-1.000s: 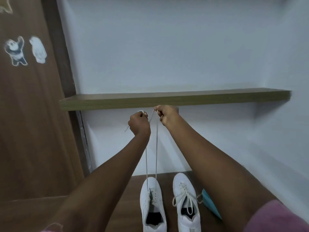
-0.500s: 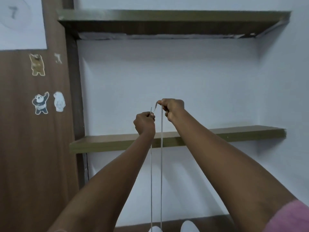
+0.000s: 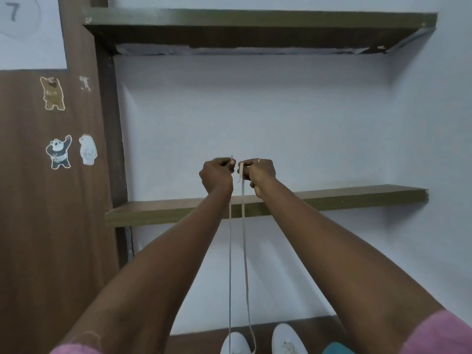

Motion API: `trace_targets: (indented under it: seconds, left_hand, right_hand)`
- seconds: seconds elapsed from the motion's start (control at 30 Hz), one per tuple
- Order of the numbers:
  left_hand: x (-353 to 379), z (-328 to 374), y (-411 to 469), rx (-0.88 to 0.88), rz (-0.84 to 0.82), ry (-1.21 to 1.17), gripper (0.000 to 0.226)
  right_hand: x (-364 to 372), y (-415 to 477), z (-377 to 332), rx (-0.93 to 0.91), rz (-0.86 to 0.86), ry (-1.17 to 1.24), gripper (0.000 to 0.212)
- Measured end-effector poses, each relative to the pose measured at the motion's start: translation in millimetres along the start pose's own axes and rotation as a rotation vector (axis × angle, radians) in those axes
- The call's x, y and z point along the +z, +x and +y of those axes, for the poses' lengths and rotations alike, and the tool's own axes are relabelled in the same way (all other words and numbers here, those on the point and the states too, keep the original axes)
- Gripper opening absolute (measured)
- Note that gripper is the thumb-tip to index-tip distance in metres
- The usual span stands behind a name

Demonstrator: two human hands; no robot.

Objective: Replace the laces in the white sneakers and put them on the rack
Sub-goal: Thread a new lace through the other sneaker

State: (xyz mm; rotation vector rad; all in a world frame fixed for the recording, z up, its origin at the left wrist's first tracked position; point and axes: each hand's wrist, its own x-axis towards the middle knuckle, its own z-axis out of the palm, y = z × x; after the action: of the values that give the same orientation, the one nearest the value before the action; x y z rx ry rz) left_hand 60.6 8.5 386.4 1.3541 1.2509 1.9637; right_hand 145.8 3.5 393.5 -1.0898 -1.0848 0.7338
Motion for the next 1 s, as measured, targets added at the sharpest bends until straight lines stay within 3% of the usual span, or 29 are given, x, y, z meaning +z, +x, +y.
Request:
trace_targets:
  seconds: [0.23, 0.37, 0.6, 0.7, 1.0]
  left_hand:
    - [-4.2, 19.0, 12.8, 0.066, 0.031, 0.017, 0.017]
    - [-4.4, 31.3, 22.4, 0.083, 0.038, 0.026, 0.032]
    - [-3.9, 27.2, 26.2, 0.065, -0.039, 0.052, 0.009]
    - [-2.2, 23.6, 26.1, 0.067, -0.043, 0.055, 0.007]
    - [-1.3, 18.2, 33.2, -0.018, 0.017, -0.026, 0.007]
  right_hand:
    - [2.6, -2.4, 16.0, 0.023, -0.012, -0.037, 0.019]
    - [6.0, -2.4, 11.0, 0.049, -0.027, -0.016, 0.014]
    - [13.5, 1.9, -10.0, -0.064, -0.046, 0.089, 0.012]
    - [20.9, 4.2, -11.9, -0.056, -0.053, 0.115, 0.020]
    - [23.6, 3.6, -9.2, -0.077, -0.058, 0.134, 0.015]
